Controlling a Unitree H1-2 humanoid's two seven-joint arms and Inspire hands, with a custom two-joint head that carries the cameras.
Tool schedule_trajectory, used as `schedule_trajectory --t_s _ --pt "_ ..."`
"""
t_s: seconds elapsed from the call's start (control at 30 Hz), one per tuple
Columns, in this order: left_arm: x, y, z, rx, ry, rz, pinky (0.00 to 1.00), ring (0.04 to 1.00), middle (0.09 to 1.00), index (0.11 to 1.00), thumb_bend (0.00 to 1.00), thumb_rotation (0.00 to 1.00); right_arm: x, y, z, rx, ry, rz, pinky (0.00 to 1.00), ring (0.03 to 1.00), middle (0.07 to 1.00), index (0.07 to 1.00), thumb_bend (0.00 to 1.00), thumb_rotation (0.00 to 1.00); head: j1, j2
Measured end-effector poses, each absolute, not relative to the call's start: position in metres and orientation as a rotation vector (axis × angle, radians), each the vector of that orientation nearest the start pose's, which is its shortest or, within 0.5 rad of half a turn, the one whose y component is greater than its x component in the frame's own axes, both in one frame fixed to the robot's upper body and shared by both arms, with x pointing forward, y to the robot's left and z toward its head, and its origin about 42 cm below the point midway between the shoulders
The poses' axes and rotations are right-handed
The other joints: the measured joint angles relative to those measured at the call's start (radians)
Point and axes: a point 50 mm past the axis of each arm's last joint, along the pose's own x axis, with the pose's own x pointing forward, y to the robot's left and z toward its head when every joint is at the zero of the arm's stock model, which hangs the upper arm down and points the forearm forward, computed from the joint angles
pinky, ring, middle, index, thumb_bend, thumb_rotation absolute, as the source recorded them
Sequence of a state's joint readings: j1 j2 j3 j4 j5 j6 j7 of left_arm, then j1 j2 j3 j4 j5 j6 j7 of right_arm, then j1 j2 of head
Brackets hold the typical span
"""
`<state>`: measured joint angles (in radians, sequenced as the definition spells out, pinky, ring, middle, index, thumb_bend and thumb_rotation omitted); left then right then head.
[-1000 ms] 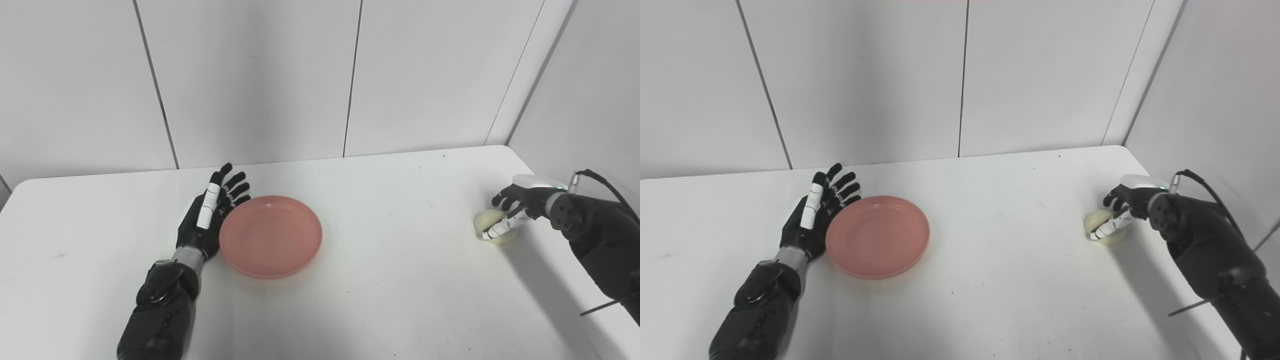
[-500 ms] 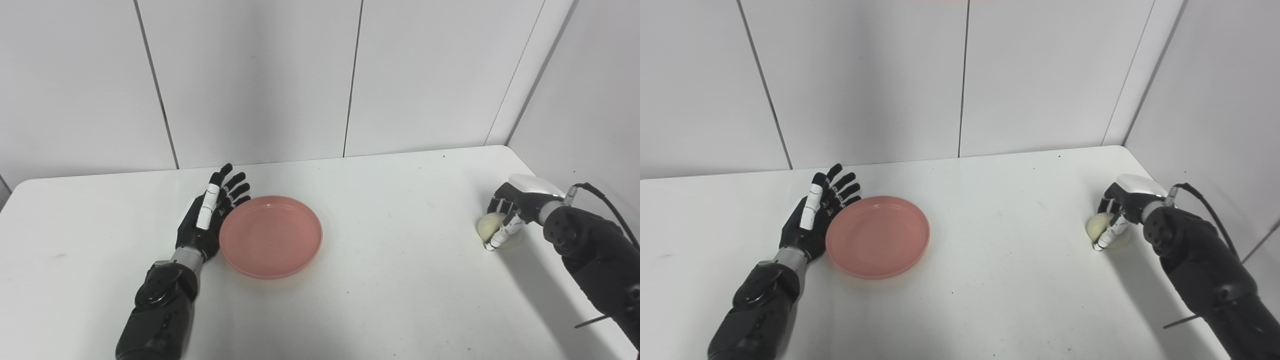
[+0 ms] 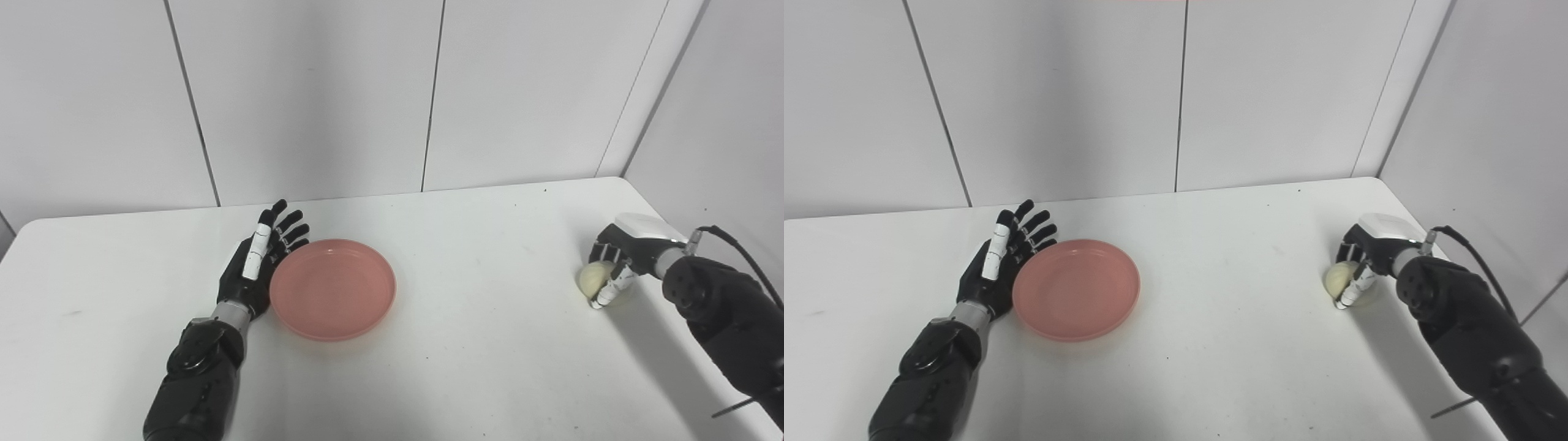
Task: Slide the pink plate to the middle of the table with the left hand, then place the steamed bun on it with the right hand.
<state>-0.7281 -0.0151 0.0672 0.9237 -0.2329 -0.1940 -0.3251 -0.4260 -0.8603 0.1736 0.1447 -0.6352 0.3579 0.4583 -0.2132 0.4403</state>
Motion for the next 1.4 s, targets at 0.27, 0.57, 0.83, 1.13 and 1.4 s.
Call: schedule_trajectory --t_s 0.27,0.57,0.83,1.13,1.4 --pt "0.483 0.134 0.133 -0.224 0.008 -0.409 0.84 0.854 0.893 0.947 0.89 0.81 0.394 -0.404 0.32 -1.443 0.144 0.079 0.3 0.382 0.476 0.49 0.53 0.0 0.028 -0.003" --pt "0.482 0.12 0.133 -0.24 0.014 -0.42 0.84 0.851 0.896 0.949 0.9 0.81 0.4 -0.324 0.361 -1.41 -0.114 0.18 0.2 0.277 0.42 0.531 0.52 0.0 0.081 -0.008" --pt "0.483 0.113 0.134 -0.235 0.018 -0.416 0.82 0.843 0.884 0.956 0.92 0.81 0.415 -0.274 0.367 -1.416 -0.192 0.229 0.25 0.324 0.442 0.528 0.52 0.0 0.149 -0.012" --pt "0.484 0.101 0.133 -0.218 0.007 -0.411 0.8 0.837 0.882 0.988 0.93 0.83 0.436 -0.242 0.344 -1.368 -0.234 0.349 0.27 0.358 0.455 0.504 0.53 0.0 0.222 -0.02" --pt "0.483 0.089 0.133 -0.206 0.008 -0.414 0.79 0.823 0.877 0.992 0.9 0.83 0.439 -0.203 0.329 -1.325 -0.279 0.418 0.31 0.391 0.463 0.496 0.53 0.0 0.258 -0.018"
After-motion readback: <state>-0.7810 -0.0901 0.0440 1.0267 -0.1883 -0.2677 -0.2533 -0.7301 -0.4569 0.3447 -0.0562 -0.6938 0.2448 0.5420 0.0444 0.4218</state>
